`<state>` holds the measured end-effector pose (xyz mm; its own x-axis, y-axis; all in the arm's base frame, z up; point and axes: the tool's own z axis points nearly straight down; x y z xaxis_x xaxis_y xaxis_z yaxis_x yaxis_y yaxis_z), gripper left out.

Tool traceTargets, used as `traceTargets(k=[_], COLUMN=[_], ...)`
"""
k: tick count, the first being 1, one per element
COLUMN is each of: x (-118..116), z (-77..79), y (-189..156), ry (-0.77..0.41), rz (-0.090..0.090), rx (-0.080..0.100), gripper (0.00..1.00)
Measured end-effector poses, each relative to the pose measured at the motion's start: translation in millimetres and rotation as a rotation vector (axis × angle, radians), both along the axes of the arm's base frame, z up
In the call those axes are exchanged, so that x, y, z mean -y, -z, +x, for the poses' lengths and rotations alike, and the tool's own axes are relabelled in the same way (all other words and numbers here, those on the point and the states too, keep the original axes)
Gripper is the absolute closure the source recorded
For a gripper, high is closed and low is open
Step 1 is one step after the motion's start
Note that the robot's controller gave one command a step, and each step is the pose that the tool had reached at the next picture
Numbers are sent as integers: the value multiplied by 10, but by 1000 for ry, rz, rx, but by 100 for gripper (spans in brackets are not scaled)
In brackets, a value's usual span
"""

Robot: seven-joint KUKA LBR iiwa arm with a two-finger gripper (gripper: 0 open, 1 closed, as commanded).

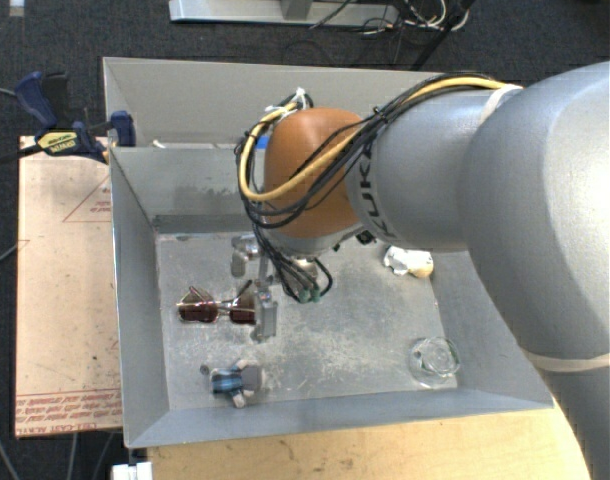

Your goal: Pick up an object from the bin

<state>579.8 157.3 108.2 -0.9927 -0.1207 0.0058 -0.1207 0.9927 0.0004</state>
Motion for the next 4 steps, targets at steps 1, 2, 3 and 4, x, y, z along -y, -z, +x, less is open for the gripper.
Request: traceTargets(k=[1, 2, 3, 4], x=[-120, -143, -146, -145], z=[22, -76, -72, -77], y=[-391, 310, 441, 434], ry=[-1, 84, 16, 6], rz=[3, 3, 4, 3], rx=[10, 11, 16, 13], gripper=[0, 0, 100, 100])
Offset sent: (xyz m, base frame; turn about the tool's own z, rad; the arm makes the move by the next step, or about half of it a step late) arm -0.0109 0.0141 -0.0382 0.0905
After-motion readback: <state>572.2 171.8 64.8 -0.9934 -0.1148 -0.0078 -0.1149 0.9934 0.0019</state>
